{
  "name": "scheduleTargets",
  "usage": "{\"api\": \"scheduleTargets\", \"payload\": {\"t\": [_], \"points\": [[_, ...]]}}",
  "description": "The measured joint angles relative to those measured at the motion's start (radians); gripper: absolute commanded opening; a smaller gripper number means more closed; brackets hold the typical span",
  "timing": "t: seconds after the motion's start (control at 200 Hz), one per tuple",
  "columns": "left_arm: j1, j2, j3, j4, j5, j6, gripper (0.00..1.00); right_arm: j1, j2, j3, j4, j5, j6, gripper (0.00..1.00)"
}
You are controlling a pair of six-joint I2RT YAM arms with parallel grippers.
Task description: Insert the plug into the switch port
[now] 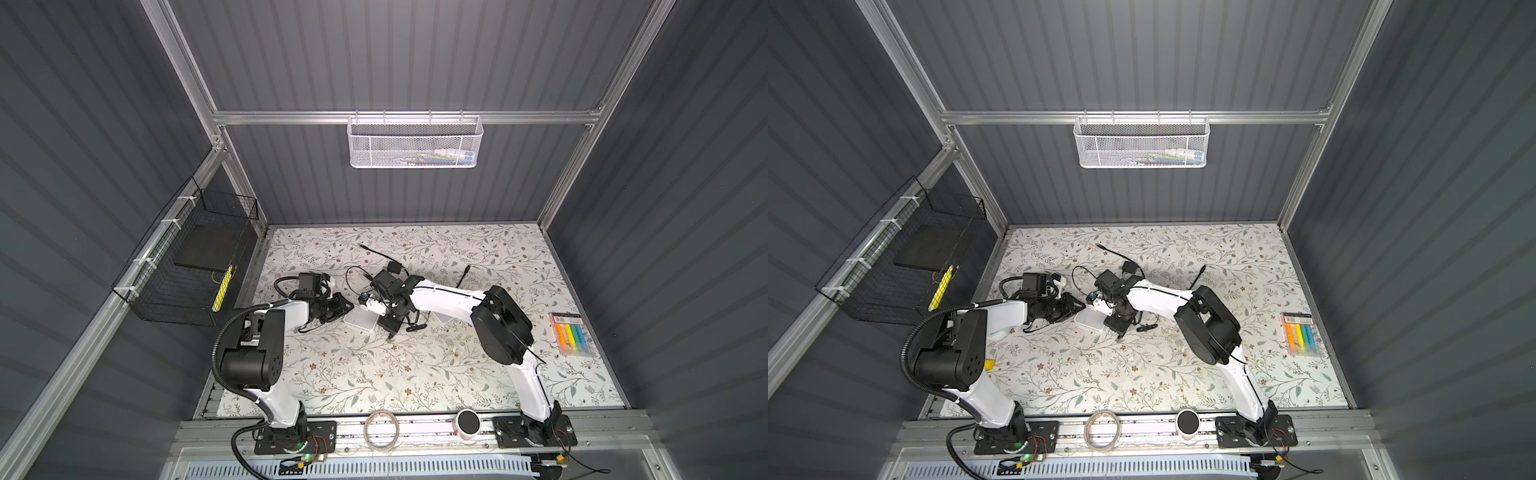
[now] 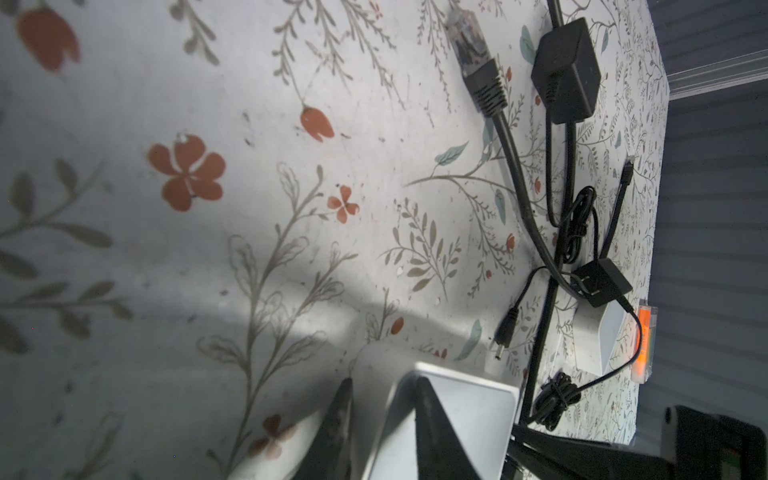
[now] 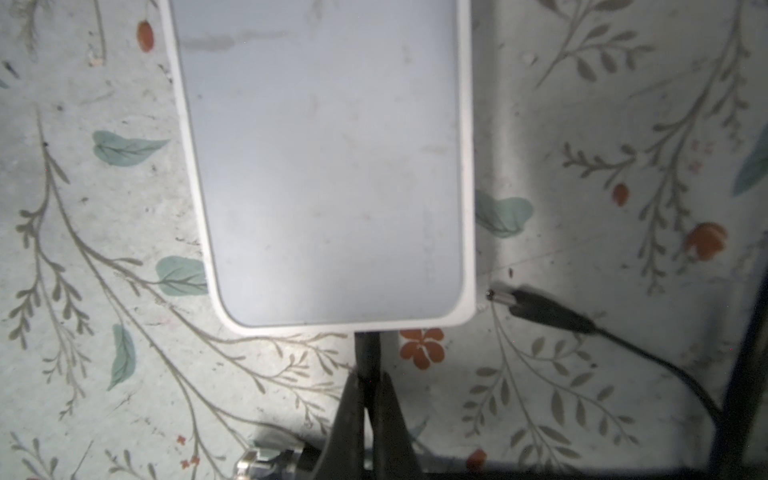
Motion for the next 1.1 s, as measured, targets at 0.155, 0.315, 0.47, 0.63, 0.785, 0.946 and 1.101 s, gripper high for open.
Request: {"api": "scheduleTargets", "payload": {"t": [0.155, 0.315, 0.47, 0.63, 0.785, 0.946, 1.101], "points": [[-0.002, 0.000, 0.001, 0.000, -0.001, 0.007, 0.25, 0.000, 0.000, 0.001, -0.003, 0.010, -0.001, 0.00], [-0.006, 0.000, 0.002, 0.001, -0.003, 0.008, 0.25, 0.000, -0.002, 0.008, -0.014, 0.023, -0.008, 0.00], [-0.013, 0.002, 0.002, 0.003, -0.003, 0.012, 0.24, 0.000, -0.012, 0.010, -0.017, 0.032, -0.015, 0.00], [-0.015, 0.003, 0.002, 0.007, -0.002, 0.015, 0.24, 0.000, -0.015, 0.010, -0.019, 0.038, -0.015, 0.00], [-0.015, 0.003, 0.002, 0.007, -0.001, 0.015, 0.24, 0.000, -0.015, 0.010, -0.019, 0.038, -0.015, 0.00], [-0.021, 0.005, 0.002, 0.015, -0.003, 0.015, 0.24, 0.000, -0.015, 0.016, -0.023, 0.039, -0.015, 0.00], [-0.026, 0.011, 0.001, 0.038, -0.003, 0.015, 0.24, 0.000, -0.015, 0.028, -0.031, 0.039, -0.015, 0.00]]}}
